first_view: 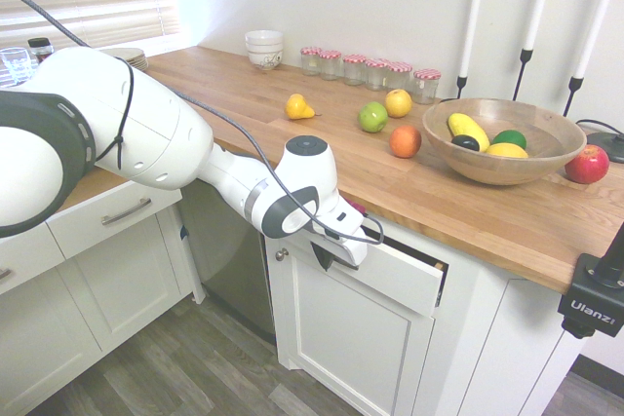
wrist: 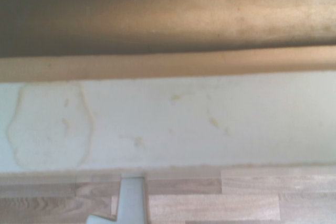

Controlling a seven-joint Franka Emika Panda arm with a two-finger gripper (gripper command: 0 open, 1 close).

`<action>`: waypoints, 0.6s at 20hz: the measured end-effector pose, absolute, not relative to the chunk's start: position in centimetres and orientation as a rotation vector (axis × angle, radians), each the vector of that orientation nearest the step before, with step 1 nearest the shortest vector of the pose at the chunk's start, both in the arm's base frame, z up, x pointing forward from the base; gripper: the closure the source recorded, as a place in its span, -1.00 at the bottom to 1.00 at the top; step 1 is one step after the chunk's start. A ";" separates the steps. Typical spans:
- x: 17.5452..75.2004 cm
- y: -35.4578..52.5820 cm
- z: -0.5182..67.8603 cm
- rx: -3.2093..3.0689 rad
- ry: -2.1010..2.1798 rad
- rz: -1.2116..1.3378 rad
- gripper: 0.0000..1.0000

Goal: Close the drawer

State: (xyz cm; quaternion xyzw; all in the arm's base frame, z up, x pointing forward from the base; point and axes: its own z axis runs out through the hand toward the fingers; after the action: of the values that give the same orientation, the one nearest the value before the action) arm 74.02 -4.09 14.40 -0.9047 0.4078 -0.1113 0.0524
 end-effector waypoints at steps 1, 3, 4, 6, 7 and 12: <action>74.1 -4.1 14.3 -2.750 1.243 -0.336 1.00; 74.1 -4.1 14.2 -2.748 1.248 -0.335 1.00; 74.1 -4.1 14.2 -2.746 1.252 -0.335 1.00; 74.2 -4.1 14.3 -2.742 1.258 -0.330 1.00; 74.2 -4.1 14.3 -2.739 1.263 -0.326 1.00; 74.3 -4.4 14.4 -2.727 1.272 -0.312 1.00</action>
State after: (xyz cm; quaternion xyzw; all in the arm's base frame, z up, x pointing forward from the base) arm 74.28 -4.36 14.37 -0.8999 0.4198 -0.1029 0.0583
